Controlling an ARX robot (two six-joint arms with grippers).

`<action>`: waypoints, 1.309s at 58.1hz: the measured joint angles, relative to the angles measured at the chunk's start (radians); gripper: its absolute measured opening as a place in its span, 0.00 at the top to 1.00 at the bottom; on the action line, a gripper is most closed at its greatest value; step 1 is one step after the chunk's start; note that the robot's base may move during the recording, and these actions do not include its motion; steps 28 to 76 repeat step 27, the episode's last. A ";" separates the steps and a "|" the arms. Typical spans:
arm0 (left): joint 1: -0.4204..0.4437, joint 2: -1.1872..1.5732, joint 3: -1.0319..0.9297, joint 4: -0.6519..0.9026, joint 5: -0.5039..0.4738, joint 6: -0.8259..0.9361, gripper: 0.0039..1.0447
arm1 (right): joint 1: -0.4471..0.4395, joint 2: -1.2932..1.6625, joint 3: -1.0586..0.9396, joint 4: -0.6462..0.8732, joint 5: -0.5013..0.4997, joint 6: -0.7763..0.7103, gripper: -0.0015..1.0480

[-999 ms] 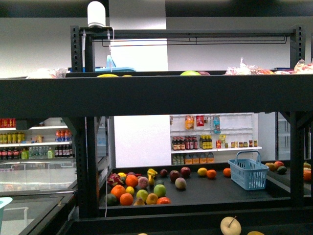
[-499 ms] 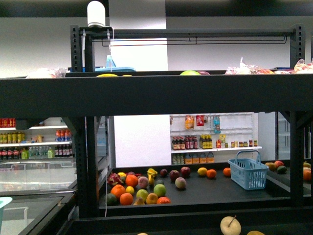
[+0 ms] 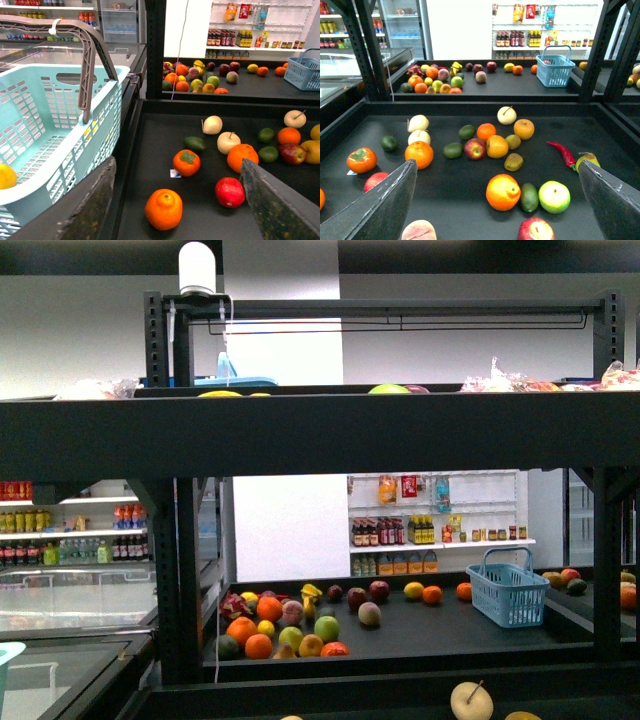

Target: Pick lemon from shelf

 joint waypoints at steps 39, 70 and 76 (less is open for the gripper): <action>0.000 0.000 0.000 0.000 0.000 0.002 0.08 | 0.000 0.000 0.000 0.000 0.000 0.000 0.07; 0.000 0.000 0.000 0.000 0.000 0.002 0.08 | 0.000 0.000 0.000 0.000 0.000 0.000 0.07; 0.000 0.000 0.000 0.000 0.000 0.002 0.08 | 0.000 0.000 0.000 0.000 0.000 0.000 0.07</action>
